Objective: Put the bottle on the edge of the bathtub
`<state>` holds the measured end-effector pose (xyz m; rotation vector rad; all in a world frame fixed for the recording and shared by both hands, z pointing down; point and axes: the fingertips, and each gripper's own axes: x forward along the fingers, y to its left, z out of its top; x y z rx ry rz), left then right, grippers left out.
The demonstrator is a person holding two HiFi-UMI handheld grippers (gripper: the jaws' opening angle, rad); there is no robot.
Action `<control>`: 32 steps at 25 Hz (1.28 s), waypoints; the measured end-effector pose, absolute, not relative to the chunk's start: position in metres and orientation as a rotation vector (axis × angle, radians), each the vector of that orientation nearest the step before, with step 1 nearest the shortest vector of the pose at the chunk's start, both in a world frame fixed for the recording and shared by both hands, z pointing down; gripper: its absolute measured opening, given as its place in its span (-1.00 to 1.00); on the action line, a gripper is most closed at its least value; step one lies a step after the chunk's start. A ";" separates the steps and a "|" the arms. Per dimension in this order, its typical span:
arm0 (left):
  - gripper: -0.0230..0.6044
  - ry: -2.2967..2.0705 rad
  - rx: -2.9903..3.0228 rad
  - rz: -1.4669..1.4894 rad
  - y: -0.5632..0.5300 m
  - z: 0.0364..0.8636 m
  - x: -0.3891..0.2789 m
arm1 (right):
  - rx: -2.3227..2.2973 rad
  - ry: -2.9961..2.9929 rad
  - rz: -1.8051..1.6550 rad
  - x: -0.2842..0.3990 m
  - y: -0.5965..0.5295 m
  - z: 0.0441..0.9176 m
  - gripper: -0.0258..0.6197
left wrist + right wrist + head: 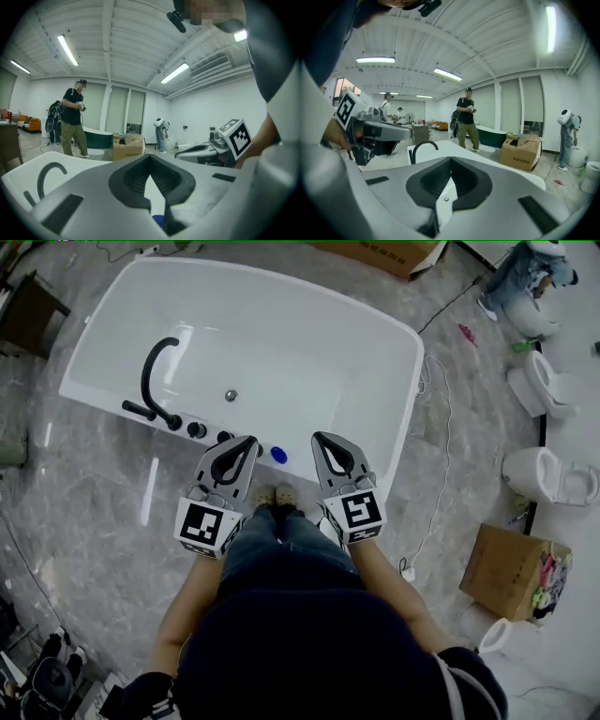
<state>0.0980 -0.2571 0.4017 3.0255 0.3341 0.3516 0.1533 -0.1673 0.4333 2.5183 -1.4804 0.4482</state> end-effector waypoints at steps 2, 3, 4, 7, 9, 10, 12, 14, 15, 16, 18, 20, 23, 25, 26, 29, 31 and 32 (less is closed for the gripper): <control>-0.85 0.292 3.058 0.274 -0.256 0.369 0.105 | 2.582 -1.434 0.392 0.167 -0.156 0.397 -0.83; -0.85 0.267 3.074 0.241 -0.255 0.353 0.107 | 2.606 -1.417 0.360 0.173 -0.150 0.378 -0.83; -0.85 0.240 3.093 0.211 -0.255 0.336 0.110 | 2.626 -1.402 0.321 0.178 -0.146 0.359 -0.83; -0.85 0.143 3.165 0.100 -0.263 0.286 0.124 | 2.671 -1.362 0.151 0.196 -0.144 0.303 -0.83; -0.85 0.071 3.197 0.019 -0.271 0.253 0.129 | 2.685 -1.339 0.035 0.203 -0.147 0.266 -0.83; -0.85 0.041 3.206 -0.016 -0.275 0.237 0.129 | 2.688 -1.328 -0.015 0.205 -0.148 0.248 -0.83; -0.85 -0.004 3.219 -0.070 -0.279 0.211 0.128 | 2.695 -1.312 -0.100 0.205 -0.149 0.218 -0.83; -0.85 -0.035 3.238 -0.108 -0.282 0.192 0.127 | 2.704 -1.304 -0.158 0.205 -0.150 0.195 -0.83; -0.85 -0.044 3.245 -0.121 -0.282 0.185 0.127 | 2.704 -1.304 -0.175 0.205 -0.151 0.187 -0.83; -0.85 -0.048 3.248 -0.128 -0.282 0.181 0.127 | 2.699 -1.308 -0.185 0.205 -0.152 0.182 -0.83; -0.85 -0.049 3.248 -0.130 -0.281 0.179 0.127 | 2.685 -1.321 -0.186 0.205 -0.153 0.179 -0.83; -0.85 -0.043 3.245 -0.124 -0.278 0.181 0.127 | 2.686 -1.328 -0.174 0.204 -0.153 0.181 -0.83; -0.85 -0.034 3.239 -0.118 -0.277 0.183 0.127 | 2.689 -1.329 -0.157 0.203 -0.152 0.185 -0.83; -0.85 -0.029 3.240 -0.120 -0.276 0.184 0.127 | 2.684 -1.336 -0.158 0.203 -0.152 0.187 -0.83; -0.85 -0.027 3.239 -0.121 -0.276 0.184 0.128 | 2.681 -1.338 -0.159 0.203 -0.152 0.188 -0.83; -0.85 -0.021 3.239 -0.121 -0.276 0.185 0.128 | 2.689 -1.335 -0.150 0.203 -0.151 0.190 -0.83; -0.85 -0.019 3.238 -0.115 -0.275 0.185 0.128 | 2.695 -1.333 -0.145 0.203 -0.150 0.190 -0.83; -0.85 -0.017 3.237 -0.112 -0.274 0.184 0.128 | 2.697 -1.333 -0.144 0.203 -0.149 0.190 -0.83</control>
